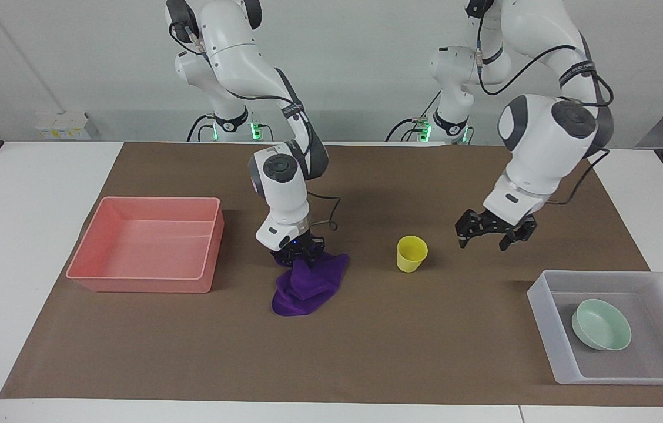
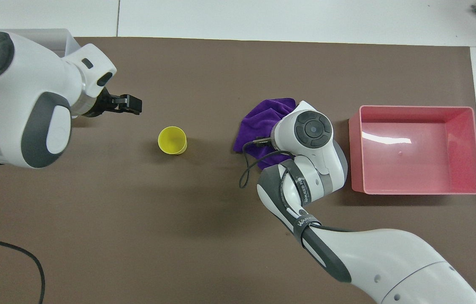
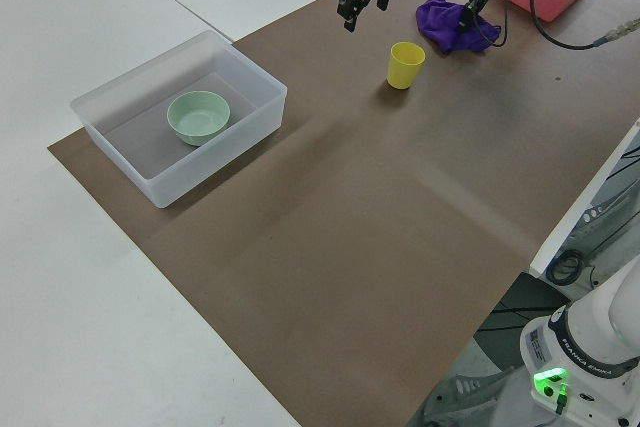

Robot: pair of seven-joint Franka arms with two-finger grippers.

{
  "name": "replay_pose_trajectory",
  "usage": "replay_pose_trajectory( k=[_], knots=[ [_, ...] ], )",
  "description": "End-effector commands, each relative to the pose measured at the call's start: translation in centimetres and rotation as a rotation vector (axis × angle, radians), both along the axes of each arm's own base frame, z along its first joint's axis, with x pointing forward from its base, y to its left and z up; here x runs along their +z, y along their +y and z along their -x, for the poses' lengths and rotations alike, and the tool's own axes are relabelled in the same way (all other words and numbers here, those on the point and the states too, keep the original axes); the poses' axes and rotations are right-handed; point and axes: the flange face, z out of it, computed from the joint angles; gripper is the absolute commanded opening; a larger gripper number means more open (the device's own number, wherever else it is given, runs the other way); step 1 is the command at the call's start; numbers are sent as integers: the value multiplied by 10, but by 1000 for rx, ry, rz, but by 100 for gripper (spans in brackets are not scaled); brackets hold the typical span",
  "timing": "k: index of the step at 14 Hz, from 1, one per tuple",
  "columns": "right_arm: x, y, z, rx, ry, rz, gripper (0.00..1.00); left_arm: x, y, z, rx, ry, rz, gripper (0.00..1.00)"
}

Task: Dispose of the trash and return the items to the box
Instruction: 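Grasp the purple cloth with the right gripper while the left gripper reaches the cup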

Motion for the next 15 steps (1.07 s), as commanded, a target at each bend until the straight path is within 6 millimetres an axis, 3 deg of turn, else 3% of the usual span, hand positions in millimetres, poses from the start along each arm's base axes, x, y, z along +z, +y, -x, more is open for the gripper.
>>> replay_pose_trajectory(
  k=[1,2,5,8,9,11,13,14,15],
  knots=[
    [20,-4,3,-47,10,-4,0,-31,-15,47,23,-48,14,100],
    [36,-8,0,-68,13,-6,0,-38,-20,50,24,-46,14,100],
    [110,-22,9,-88,15,-11,0,-62,-25,60,17,-51,13,100],
    [171,-51,23,-120,25,-14,0,-95,-33,70,2,-52,10,100],
    [188,-61,27,-132,23,-15,0,-101,-37,69,-4,-65,13,95],
    [219,-88,34,-165,28,-15,0,-113,-47,71,-8,-63,14,66],
    [246,-121,36,-205,29,-11,0,-117,-48,70,11,-70,21,10],
    [256,-141,37,-223,21,-2,0,-116,-48,70,8,-74,21,0],
    [264,-160,38,-217,6,22,0,-116,-48,70,3,-73,20,0]
  ],
)
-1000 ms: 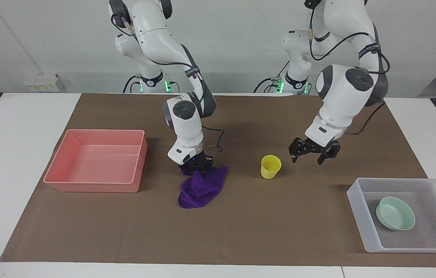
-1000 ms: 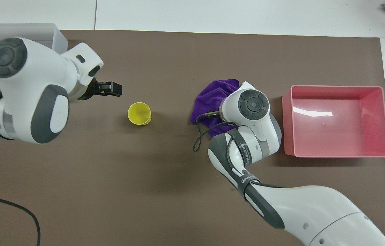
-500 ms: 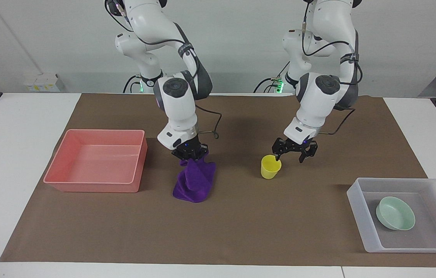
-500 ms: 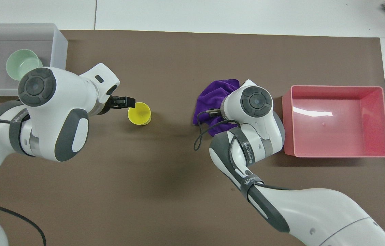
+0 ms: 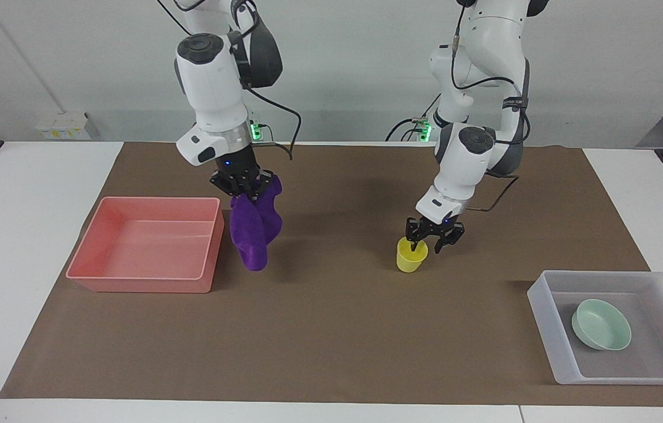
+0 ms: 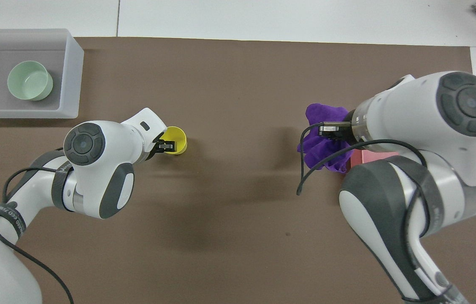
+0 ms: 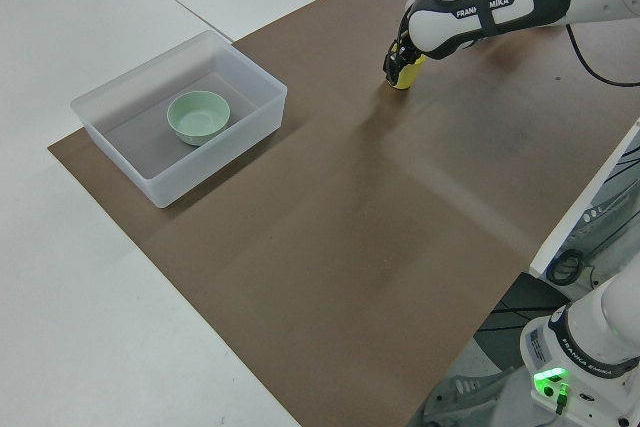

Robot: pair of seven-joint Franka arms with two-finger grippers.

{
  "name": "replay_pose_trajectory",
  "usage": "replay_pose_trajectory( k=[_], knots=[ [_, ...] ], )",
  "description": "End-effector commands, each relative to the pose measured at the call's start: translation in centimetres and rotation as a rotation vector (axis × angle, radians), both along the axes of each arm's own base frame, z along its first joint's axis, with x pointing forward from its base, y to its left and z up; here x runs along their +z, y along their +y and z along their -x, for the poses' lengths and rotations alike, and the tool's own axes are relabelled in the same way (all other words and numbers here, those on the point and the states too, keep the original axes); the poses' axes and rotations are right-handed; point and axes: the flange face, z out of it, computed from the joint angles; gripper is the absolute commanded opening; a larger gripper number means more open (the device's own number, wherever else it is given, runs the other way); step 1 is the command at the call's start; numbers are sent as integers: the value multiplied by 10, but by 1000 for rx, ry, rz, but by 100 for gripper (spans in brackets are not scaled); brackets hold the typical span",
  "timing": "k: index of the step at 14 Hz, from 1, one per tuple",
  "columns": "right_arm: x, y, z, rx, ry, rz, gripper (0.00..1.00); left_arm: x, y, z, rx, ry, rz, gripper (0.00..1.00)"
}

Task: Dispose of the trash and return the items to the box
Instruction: 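Carry the cloth into the pink bin while the left gripper carries the cup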

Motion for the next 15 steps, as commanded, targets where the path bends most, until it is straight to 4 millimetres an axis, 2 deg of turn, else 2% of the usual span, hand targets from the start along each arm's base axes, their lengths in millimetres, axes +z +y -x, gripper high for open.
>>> replay_pose_trajectory(
  k=[1,4,6,8,9,11,13,15],
  knots=[
    [20,-53,3,-6,-10,44,0,3,-2,1,6,-22,7,0],
    [25,-119,4,44,13,68,0,22,8,-5,21,-47,16,0],
    [19,-160,7,76,15,79,0,47,19,-16,39,-70,24,0],
    [5,-194,9,78,20,83,0,69,51,-39,90,-106,32,0],
    [-10,-209,12,59,25,83,0,78,65,-50,99,-129,33,0],
    [-37,-223,14,35,41,80,0,95,106,-74,100,-174,18,0],
    [-62,-226,15,29,37,81,0,113,151,-97,100,-183,-6,0],
    [-93,-225,16,25,35,80,0,141,198,-123,96,-142,-31,0]
  ],
)
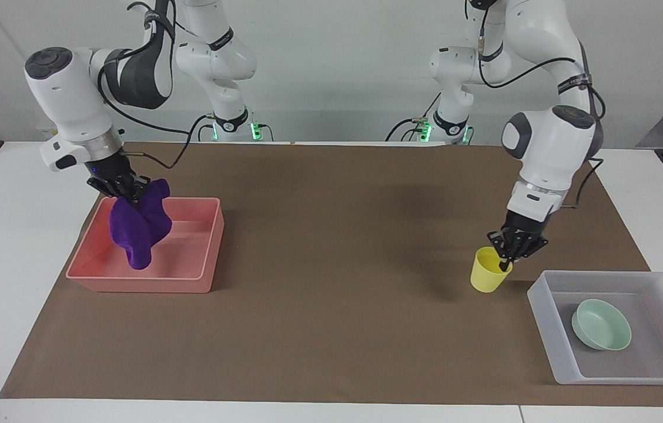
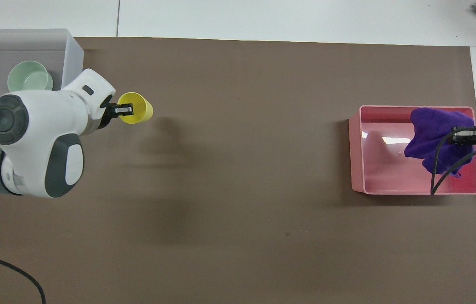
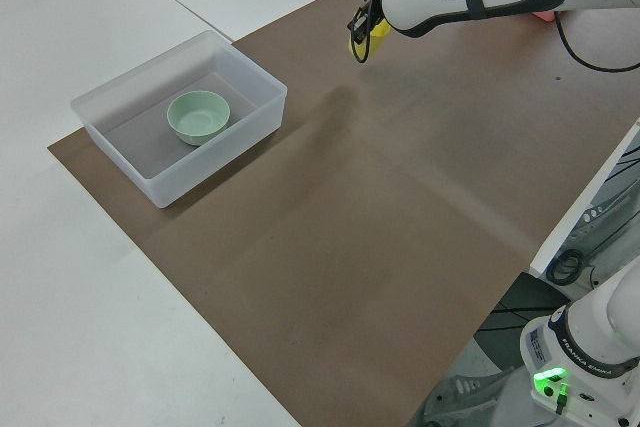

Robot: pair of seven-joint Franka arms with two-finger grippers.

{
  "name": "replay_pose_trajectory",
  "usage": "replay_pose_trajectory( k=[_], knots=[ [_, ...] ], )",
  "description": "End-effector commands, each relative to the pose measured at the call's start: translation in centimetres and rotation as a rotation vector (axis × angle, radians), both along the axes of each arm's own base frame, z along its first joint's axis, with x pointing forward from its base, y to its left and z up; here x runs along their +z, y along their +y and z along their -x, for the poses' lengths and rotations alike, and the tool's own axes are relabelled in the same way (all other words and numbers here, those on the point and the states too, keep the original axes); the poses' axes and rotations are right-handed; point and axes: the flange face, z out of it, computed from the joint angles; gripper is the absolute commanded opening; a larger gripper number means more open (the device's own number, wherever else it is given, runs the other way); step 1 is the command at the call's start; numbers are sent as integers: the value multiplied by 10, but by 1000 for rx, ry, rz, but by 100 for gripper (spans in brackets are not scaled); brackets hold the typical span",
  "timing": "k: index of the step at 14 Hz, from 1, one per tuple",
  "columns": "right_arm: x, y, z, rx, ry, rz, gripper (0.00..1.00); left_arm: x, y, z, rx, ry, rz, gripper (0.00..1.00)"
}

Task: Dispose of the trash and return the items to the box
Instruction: 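Carry the cloth into the pink bin while the left gripper carries the cup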

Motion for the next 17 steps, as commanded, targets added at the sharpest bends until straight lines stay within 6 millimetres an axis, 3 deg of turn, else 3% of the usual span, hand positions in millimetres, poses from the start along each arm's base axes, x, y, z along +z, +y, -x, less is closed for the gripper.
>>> replay_pose_trajectory(
  k=[1,3,7,8,10,11,12,14,15,17],
  knots=[
    [-34,1,4,7,-2,7,0,33,53,-37,-30,57,-29,0],
    [-55,4,4,10,15,5,0,31,100,-44,-5,59,-38,0],
    [-102,6,-7,17,-2,8,0,10,165,-80,33,51,-41,0],
    [-106,7,-8,19,-2,8,0,4,171,-88,34,59,-35,0],
    [-118,2,-9,11,12,7,47,-17,197,-95,50,75,-28,0],
    [-120,2,-10,11,4,7,82,-29,208,-96,59,80,-25,0],
    [-120,5,-11,18,6,8,100,-39,213,-96,60,90,-23,0],
    [-114,10,-15,25,-5,9,100,-56,222,-95,72,109,-16,0],
    [-101,13,-20,31,-17,10,100,-63,229,-93,84,114,-9,0],
    [-72,25,-29,49,-30,10,100,-71,225,-91,95,119,29,0]
  ],
)
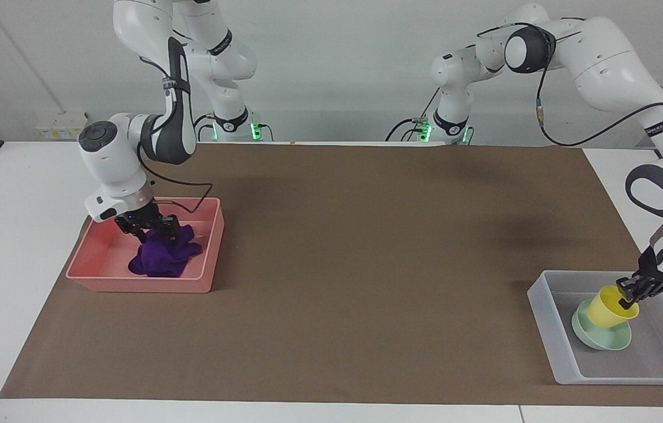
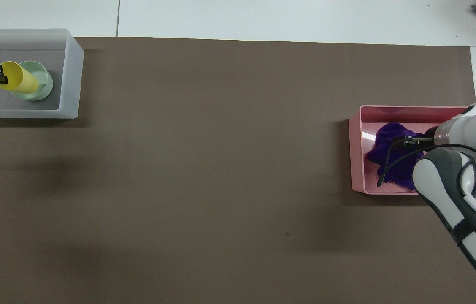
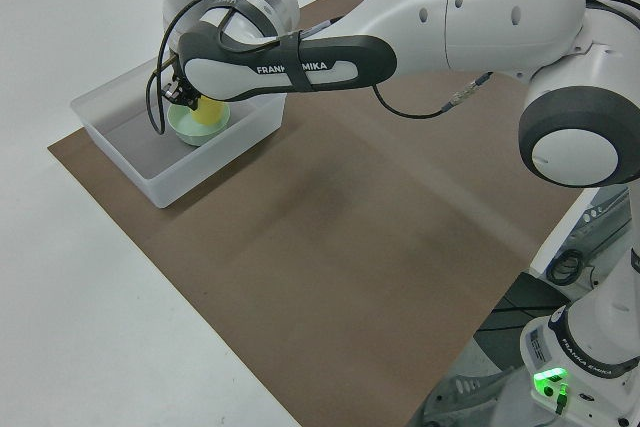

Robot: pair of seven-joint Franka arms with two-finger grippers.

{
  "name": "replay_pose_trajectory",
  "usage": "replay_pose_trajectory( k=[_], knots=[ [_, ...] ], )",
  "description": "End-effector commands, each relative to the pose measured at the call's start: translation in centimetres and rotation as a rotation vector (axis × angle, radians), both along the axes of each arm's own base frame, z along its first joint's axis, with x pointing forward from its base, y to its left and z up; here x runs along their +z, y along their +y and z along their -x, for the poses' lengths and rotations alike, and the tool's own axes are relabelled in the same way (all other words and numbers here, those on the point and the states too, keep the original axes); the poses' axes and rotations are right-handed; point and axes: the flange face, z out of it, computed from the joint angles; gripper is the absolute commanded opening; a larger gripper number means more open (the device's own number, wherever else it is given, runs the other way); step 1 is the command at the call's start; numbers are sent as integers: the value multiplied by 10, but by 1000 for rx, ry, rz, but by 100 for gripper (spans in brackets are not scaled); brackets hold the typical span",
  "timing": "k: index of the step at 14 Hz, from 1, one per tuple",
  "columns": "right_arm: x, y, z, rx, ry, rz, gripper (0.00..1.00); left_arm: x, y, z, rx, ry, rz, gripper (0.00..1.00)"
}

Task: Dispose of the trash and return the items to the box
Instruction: 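Release the cloth in the pink bin while the left gripper releases the cup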

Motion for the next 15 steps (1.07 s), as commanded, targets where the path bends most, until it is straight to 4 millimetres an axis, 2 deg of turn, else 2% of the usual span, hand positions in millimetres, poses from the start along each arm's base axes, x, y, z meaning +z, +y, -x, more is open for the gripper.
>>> replay_pose_trajectory(
  k=[1,2,4,5,7,8,9,10,12,13,14,15],
  knots=[
    [48,13,-12,4,-6,4,100,-5,-2,0,0,-9,42,0],
    [64,14,-14,-26,6,0,100,-15,-1,4,9,-5,50,0],
    [94,39,-14,-43,24,-6,100,-23,-5,8,12,-13,46,0],
    [104,46,-9,-64,29,-9,100,-26,-3,12,17,-14,43,0],
    [120,74,2,-81,52,-13,100,-24,-1,12,18,-11,43,0],
    [125,91,6,-87,63,-13,100,-22,-1,12,18,-12,41,10],
    [131,104,10,-92,67,-13,100,-21,-4,11,12,-11,35,28],
    [139,110,11,-91,73,-13,100,-21,-3,11,10,-8,32,49],
    [173,113,8,-78,79,-9,100,-8,-6,8,0,-28,26,97],
    [191,112,8,-75,81,-10,100,10,-10,9,-21,-50,9,100],
    [206,109,10,-65,85,-10,100,29,-29,11,-78,-68,-12,100],
    [220,104,12,-47,87,-12,100,46,-40,23,-102,-77,-21,100]
  ],
)
